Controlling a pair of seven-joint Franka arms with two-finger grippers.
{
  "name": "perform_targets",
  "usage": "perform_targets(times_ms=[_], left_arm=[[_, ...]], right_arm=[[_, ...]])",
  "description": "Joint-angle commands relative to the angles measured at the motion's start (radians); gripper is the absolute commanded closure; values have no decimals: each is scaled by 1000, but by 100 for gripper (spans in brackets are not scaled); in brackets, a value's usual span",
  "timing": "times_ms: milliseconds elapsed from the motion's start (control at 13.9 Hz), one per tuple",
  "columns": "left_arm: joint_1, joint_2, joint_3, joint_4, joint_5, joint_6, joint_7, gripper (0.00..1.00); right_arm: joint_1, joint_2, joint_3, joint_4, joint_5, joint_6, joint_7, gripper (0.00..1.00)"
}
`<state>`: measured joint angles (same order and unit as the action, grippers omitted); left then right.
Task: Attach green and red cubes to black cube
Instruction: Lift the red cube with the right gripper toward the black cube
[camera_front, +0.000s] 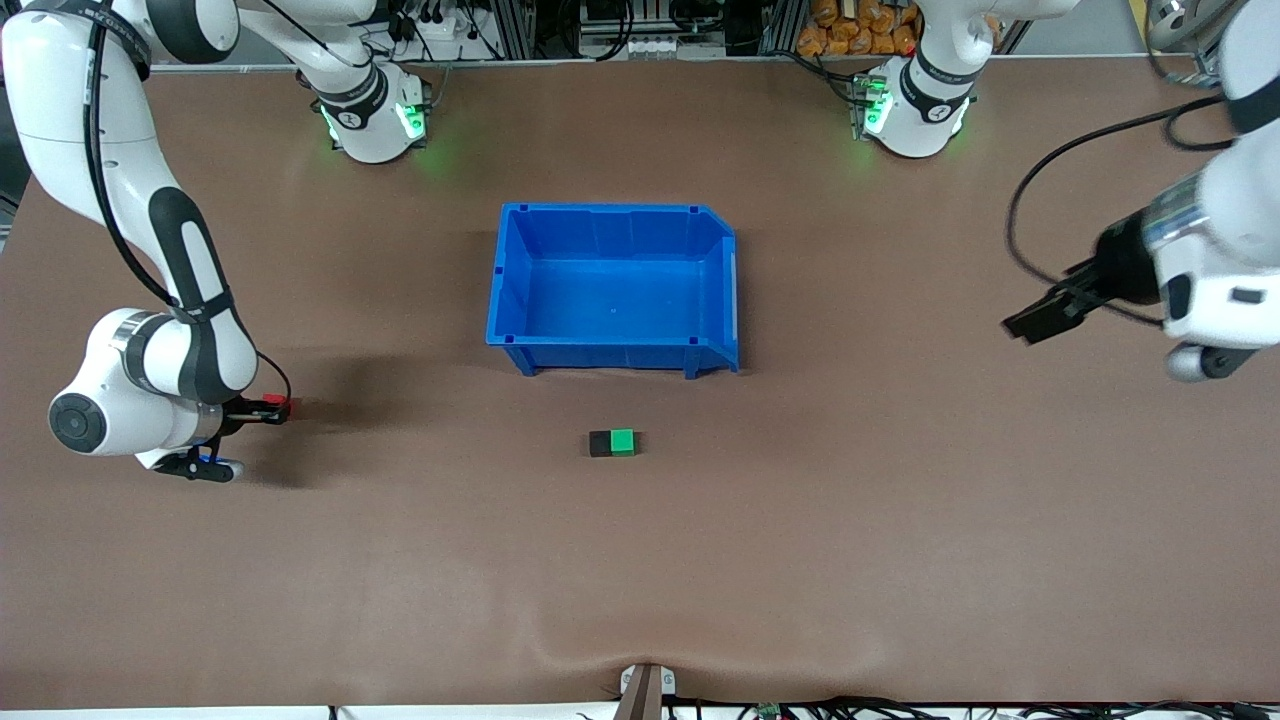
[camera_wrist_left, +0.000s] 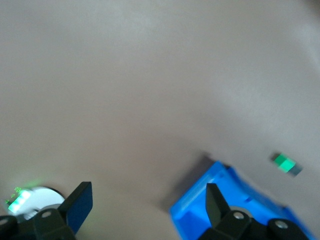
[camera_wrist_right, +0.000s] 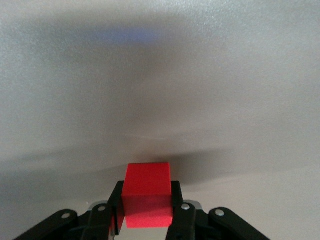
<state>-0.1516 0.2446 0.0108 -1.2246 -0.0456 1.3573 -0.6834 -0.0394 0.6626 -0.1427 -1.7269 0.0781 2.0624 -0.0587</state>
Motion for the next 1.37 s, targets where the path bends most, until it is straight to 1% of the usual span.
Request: perform_targets(times_ms=[0,72,216,288,360,432,576,648,792,864,1008,1152,1295], left_arm=[[59,-120,-6,-125,20,9,186,0],[70,-143,-6,-148,32,9,220,0],[72,-177,-11,-191,102,12,301,0],[72,-183,-12,-202,121,13,327,0],[75,-191,-12,-213,121,13,335,0],[89,-192,-12,-214,121,16,356,0],[96,-192,-11,-217,121,26,399,0],[98,-192,-11,-220,122,28,416,0],[96,-209,-11,-211,165,28,502,0],[96,-214,-9,-210,164,37,545,0],[115,-215,-6,-210,162,55,623,0],[127,-214,-6,-210,155,60,651,0],[129,-205,-6,-210,153,63,648,0]], right_arm=[[-2,-20,0,-8,3,-16,-3,79],[-2,-20,0,-7,3,-21,-1,85],[-2,-20,2,-3,6,-34,5,87],[-4,-20,2,-2,8,-34,7,91],[-4,-20,2,0,11,-36,10,93],[-4,-20,2,1,12,-48,10,99],[-4,-20,2,19,14,-94,11,100],[-5,-20,2,26,14,-102,11,100],[-4,-20,2,29,16,-103,11,100],[-5,-20,3,29,23,-103,11,100],[-4,-20,2,29,81,-131,11,100],[-2,-21,2,36,141,-166,13,97],[-7,-21,2,43,147,-182,42,98]])
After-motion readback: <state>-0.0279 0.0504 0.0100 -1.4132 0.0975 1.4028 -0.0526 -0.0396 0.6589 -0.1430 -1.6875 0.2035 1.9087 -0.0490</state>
